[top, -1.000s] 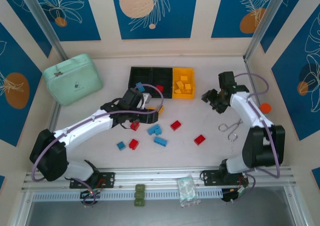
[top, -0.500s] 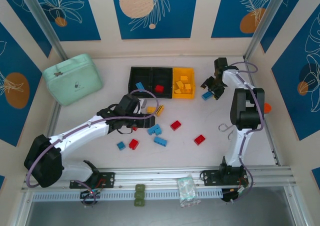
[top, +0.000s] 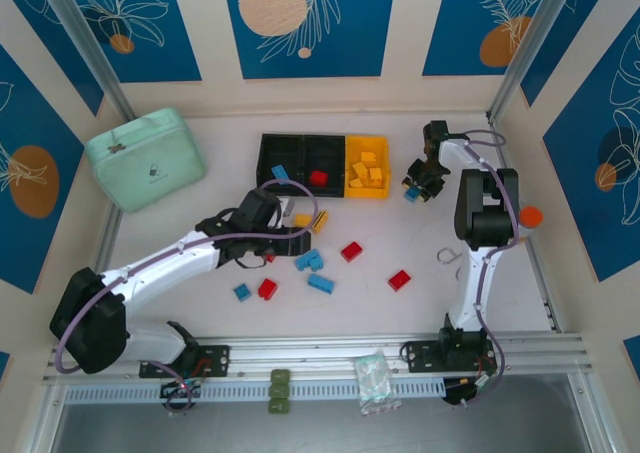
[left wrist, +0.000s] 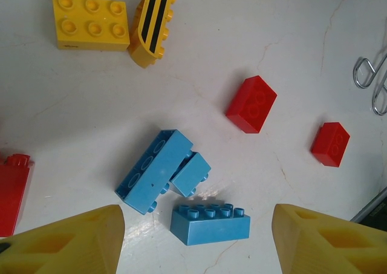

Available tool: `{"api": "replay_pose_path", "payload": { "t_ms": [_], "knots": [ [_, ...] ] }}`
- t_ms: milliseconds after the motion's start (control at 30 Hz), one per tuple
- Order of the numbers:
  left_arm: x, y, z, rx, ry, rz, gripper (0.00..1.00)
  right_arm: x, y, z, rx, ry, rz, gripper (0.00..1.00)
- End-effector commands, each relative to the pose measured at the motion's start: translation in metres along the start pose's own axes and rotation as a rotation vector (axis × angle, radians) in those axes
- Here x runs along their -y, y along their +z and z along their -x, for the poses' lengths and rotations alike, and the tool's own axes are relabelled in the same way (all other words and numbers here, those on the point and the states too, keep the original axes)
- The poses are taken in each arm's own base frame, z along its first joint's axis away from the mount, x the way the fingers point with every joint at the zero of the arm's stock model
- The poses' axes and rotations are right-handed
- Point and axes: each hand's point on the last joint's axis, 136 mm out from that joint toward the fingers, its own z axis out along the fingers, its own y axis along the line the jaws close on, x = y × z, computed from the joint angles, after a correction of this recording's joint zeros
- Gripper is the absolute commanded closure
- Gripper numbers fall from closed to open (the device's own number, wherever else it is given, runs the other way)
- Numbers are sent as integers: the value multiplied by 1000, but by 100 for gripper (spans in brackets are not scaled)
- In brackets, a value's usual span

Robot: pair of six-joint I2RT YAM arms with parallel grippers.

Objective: Sort the legos into containers by color

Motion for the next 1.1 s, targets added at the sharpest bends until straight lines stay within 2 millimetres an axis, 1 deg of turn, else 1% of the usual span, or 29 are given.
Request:
{"api": "replay_pose_path", "payload": {
  "t_ms": [0, 100, 233, 400, 500, 567, 633, 767, 867, 967, 1067],
  "knots": [
    [-2, 2, -4, 3, -8, 8, 35, -10, -30, -7, 26, -40, 48, 64],
    [-9, 0, -3, 15, -53, 17, 34, -17, -48, -14, 44, -73, 85, 64],
    [-27, -5, -2, 28, -133, 48, 34, -34, -73, -30, 60, -132, 139, 65],
    [-53, -20, 0, 74, -224, 87, 34, -74, -100, -59, 74, -238, 217, 65],
    [-70, -32, 0, 98, -283, 118, 34, -105, -111, -81, 73, -315, 254, 64],
    [-80, -40, -3, 111, -313, 140, 33, -129, -113, -97, 64, -367, 279, 64],
    [-90, -49, -5, 127, -338, 164, 34, -148, -112, -113, 48, -406, 292, 64],
    [-100, -63, -9, 161, -371, 182, 34, -192, -108, -143, 19, -485, 331, 64],
    [-103, -66, -13, 163, -382, 184, 34, -222, -105, -159, 6, -530, 356, 64],
    [-104, -67, -17, 160, -390, 181, 34, -247, -99, -172, -11, -566, 375, 64],
    [-106, -68, -22, 163, -400, 179, 34, -267, -92, -181, -24, -592, 386, 64]
  ]
}}
